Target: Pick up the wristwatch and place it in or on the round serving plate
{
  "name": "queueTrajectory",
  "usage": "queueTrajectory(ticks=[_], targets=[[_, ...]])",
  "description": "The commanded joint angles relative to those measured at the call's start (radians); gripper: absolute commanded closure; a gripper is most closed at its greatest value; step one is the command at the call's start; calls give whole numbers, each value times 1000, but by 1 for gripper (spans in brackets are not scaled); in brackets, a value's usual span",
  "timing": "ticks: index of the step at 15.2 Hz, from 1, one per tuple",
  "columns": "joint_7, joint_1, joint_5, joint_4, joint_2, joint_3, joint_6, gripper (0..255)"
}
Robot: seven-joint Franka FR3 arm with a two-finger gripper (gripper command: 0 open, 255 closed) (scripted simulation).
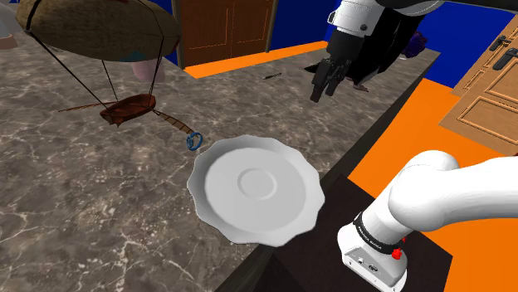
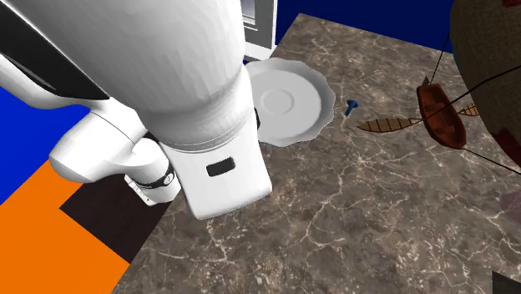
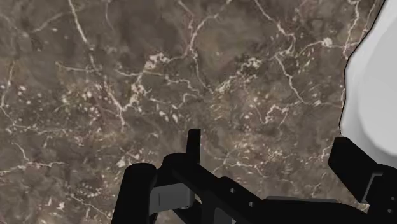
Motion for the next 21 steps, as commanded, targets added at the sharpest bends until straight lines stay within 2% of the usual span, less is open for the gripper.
queueTrajectory(ticks=[1,7,12,17,21], targets=[[0,0,0,0,0,0,0,0],[120,49,-1,107,152,162,38,0],[229,74,-39,225,306,292,53,0],[351,94,-117,370,487,417,44,0],[459,121,-214,507,656,509,12,0]])
